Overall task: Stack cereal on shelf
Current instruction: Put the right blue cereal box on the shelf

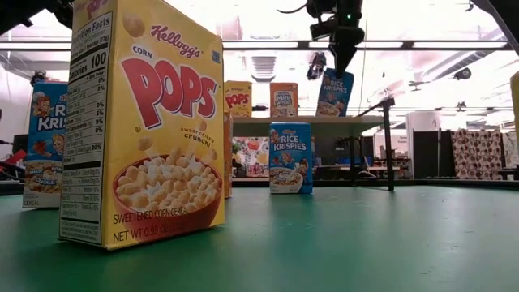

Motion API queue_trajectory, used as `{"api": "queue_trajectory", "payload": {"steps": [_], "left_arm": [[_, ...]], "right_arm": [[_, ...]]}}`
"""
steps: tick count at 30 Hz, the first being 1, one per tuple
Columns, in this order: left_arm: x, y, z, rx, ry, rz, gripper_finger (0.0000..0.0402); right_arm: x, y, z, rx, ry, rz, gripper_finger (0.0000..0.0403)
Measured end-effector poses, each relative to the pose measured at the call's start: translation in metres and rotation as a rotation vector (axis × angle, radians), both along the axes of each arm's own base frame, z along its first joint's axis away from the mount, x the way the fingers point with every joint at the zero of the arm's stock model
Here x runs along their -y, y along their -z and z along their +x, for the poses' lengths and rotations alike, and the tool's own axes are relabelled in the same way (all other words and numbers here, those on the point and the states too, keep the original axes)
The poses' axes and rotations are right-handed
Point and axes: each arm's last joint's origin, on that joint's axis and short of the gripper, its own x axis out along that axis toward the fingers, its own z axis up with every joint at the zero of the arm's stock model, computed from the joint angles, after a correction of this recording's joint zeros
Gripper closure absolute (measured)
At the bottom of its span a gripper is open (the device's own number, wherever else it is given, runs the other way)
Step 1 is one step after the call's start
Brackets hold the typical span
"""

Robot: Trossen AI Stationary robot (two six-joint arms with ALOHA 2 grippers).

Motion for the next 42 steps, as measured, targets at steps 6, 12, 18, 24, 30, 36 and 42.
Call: {"api": "queue_trajectory", "payload": {"steps": [6,12,18,24,30,36,42], "left_arm": [[0.000,0.000,0.000,0.000,-0.002,0.002,0.0402],[0.000,0.000,0.000,0.000,-0.001,0.002,0.0402],[0.000,0.000,0.000,0.001,-0.002,0.002,0.0402],[0.000,0.000,0.000,0.001,-0.002,0.002,0.0402],[0.000,0.000,0.000,0.004,-0.001,0.001,0.0402],[0.000,0.000,0.000,0.004,-0.001,0.001,0.0402],[0.000,-0.002,-0.001,0.005,-0.001,0.001,0.0402]], "right_arm": [[-0.005,0.003,0.007,-0.008,-0.024,0.005,0.0275],[-0.003,0.008,0.012,-0.013,-0.001,0.018,0.0268],[-0.002,0.009,0.012,-0.033,0.013,-0.004,0.0233],[-0.001,0.009,0.012,-0.041,0.020,-0.021,0.0201],[0.000,0.008,0.013,-0.031,0.020,-0.029,0.0196],[-0.002,-0.004,0.010,0.022,0.053,-0.051,0.0196],[-0.017,-0.028,0.008,0.120,0.111,-0.097,0.0197]]}}
